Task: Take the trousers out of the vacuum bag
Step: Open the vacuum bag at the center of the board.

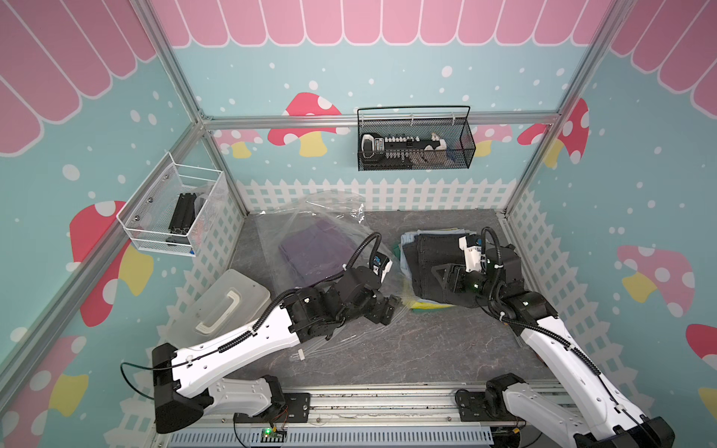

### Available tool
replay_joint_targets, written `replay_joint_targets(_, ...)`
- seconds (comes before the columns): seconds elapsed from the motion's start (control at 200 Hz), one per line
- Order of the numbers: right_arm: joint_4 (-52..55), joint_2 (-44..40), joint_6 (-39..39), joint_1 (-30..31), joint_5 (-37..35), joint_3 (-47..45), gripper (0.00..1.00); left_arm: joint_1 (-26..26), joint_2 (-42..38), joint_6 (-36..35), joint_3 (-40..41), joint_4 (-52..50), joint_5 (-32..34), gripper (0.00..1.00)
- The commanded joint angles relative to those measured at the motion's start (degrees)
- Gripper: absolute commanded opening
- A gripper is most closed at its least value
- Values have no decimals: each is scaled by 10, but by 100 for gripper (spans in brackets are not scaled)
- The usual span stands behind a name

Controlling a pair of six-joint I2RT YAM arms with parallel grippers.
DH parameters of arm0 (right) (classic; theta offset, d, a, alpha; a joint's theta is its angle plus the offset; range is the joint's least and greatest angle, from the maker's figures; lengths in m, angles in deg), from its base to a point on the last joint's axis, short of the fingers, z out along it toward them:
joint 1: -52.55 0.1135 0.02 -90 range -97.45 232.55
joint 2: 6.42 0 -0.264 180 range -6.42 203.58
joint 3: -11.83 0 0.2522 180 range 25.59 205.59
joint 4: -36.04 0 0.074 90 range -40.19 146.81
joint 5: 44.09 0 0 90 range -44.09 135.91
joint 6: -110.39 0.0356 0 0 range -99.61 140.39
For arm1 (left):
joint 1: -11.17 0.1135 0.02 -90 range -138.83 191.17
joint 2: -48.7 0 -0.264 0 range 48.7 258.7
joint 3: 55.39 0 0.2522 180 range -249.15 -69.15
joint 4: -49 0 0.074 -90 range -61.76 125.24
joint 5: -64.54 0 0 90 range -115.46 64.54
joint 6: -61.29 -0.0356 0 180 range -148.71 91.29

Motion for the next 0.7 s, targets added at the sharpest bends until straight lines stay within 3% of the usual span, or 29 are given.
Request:
replay_joint_targets(0.0,-19,-12,18,22,3,-15,64,-5,-49,27,40,-34,34,92)
replay_joint_targets(0.215,-41,-8,25,88,-11,-28,73,-7,-141,65,133,-68,69,96)
replay_joint_targets(0.695,-105,6,50,202,-38,-46,99,-11,-223,105,198,-134,114,99)
